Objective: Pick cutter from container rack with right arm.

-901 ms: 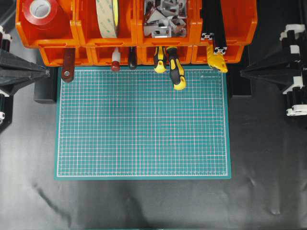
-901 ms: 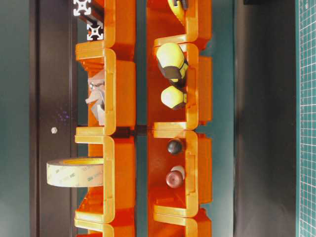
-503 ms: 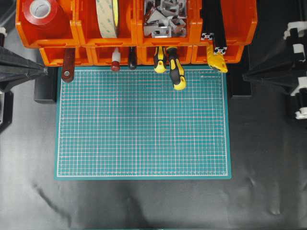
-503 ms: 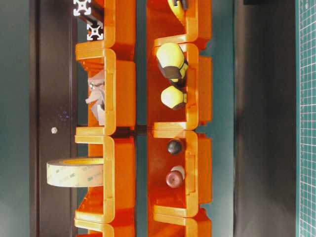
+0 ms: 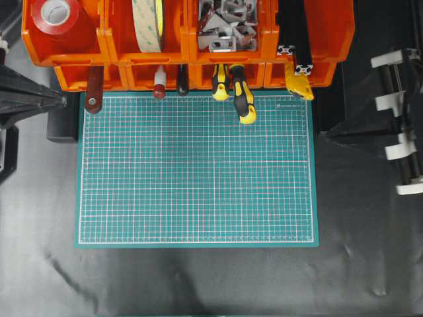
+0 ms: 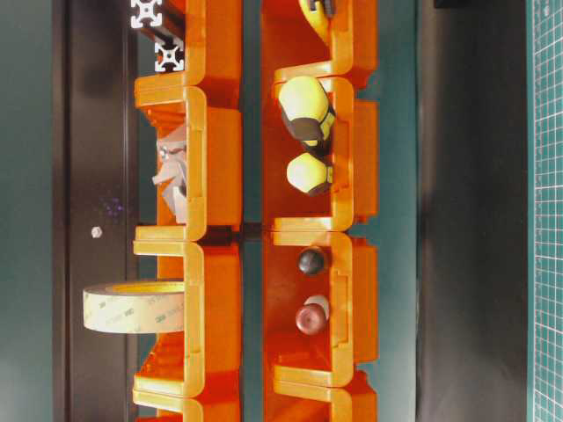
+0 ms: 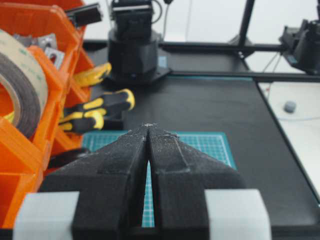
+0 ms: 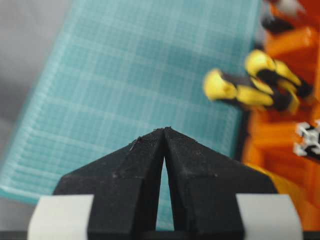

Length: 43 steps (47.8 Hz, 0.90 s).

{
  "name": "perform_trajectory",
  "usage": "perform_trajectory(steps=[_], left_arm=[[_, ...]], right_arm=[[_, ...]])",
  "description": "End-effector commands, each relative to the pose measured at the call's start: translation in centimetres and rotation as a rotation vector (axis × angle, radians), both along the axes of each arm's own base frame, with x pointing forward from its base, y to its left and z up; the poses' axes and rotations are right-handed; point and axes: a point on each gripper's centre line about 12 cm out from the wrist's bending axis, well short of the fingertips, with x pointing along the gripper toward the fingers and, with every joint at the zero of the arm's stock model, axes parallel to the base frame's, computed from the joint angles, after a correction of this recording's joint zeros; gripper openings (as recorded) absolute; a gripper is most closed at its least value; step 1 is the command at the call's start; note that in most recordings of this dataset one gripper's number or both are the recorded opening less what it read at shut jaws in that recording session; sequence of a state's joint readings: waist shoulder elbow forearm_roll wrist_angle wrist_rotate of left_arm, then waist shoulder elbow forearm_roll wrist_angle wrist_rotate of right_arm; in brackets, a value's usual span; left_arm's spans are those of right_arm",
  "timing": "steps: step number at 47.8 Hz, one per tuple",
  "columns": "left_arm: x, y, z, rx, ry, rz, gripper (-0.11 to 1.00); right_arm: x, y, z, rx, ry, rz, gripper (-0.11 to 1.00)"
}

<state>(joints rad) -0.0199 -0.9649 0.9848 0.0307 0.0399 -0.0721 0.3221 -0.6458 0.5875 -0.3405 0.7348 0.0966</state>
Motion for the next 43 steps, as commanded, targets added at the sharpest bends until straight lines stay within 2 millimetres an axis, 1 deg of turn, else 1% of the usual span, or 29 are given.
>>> perform_trajectory(steps=[1, 7, 10, 14, 18, 22, 36, 38, 41, 43], left_arm=[[0.3, 0.0, 1.0, -0.002, -0.023, 0.001, 0.00], [0.3, 0.1, 1.0, -0.002, -0.025, 0.003, 0.00], [0.2, 0.1, 1.1, -0.002, -0.029, 0.003, 0.00], [0.1, 0.2, 1.3, -0.002, -0.035, 0.008, 0.00], [0.1, 0.2, 1.3, -0.002, -0.040, 0.007, 0.00], [0.1, 0.2, 1.3, -0.002, -0.040, 0.007, 0.00], [0.4, 0.1, 0.9, -0.002, -0.021, 0.007, 0.00], [0.5, 0.1, 0.8, -0.003, -0.015, 0.008, 0.00], [0.6, 0.1, 0.7, -0.003, -0.012, 0.008, 0.00], [0.7, 0.1, 0.6, -0.003, -0.009, 0.008, 0.00]], right_arm=[[0.6, -0.1, 0.5, -0.130, 0.020, -0.044, 0.02], [1.0, 0.1, -0.5, -0.260, 0.008, -0.120, 0.02], [0.8, 0.0, -1.5, -0.304, 0.010, -0.173, 0.02], [0.1, -0.1, -3.7, -0.321, 0.028, -0.239, 0.02], [-0.5, 0.0, -5.3, -0.318, 0.024, -0.273, 0.02], [-0.8, -0.2, -6.2, -0.324, 0.013, -0.301, 0.02], [-0.9, -0.9, -7.7, -0.394, 0.023, -0.311, 0.02], [-0.9, -0.9, -7.8, -0.403, 0.025, -0.300, 0.05], [-0.8, -0.8, -8.2, -0.405, 0.028, -0.287, 0.18], [-0.7, -0.7, -8.4, -0.407, 0.033, -0.285, 0.30]])
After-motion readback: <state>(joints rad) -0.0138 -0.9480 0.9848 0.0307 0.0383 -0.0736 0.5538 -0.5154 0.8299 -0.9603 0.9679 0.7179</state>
